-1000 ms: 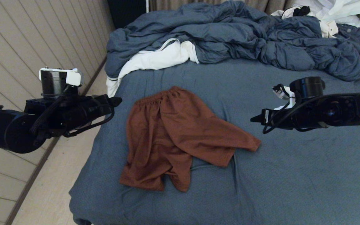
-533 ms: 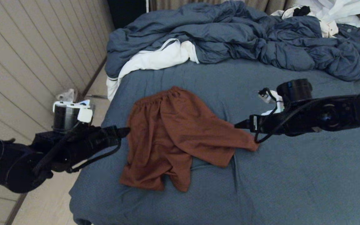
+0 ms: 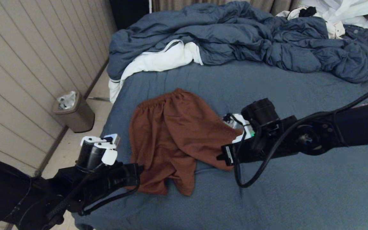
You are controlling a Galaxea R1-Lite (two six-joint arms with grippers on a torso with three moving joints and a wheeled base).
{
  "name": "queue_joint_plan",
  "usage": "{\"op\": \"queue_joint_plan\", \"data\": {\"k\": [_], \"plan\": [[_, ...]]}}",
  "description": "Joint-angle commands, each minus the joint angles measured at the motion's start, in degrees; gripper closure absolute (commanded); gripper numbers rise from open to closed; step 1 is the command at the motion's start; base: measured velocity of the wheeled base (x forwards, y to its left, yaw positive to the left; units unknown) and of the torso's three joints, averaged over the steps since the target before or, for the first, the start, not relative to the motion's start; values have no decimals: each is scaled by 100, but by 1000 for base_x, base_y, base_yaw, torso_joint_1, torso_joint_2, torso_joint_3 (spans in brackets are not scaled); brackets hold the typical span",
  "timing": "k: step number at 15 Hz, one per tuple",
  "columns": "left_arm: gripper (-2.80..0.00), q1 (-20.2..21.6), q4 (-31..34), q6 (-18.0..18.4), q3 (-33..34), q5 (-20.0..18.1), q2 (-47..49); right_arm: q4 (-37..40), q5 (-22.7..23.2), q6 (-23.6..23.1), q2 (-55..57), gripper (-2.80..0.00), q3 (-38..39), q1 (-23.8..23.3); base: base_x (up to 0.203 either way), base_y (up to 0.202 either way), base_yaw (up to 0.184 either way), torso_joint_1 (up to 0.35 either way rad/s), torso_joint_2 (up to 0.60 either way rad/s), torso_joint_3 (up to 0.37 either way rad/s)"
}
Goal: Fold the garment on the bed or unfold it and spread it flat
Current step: Unford the brown shorts
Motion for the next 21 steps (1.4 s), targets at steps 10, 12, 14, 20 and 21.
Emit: {"op": "queue_joint_plan", "data": {"k": [10,12,14,20,21], "plan": [[-280,-910,-34,8,-654,403,1312,-55,-630,6,1181,-280,-325,991,0,0,0,0,0,0],[-280,-970,-36,24,-734,509,1456,-176,-762,-78,1269,-280,-341,1043,0,0,0,0,0,0],[-280,-970,-32,33,-708,536,1535,-271,-771,-249,1347,-280,-403,1051,0,0,0,0,0,0],[-280,-1012,19,62,-458,837,1026,-264,-762,-73,1615,-280,-722,981,0,0,0,0,0,0],[-280,-1088,33,100,-290,860,854,-271,-762,-61,1660,-280,-737,981,0,0,0,0,0,0]]}}
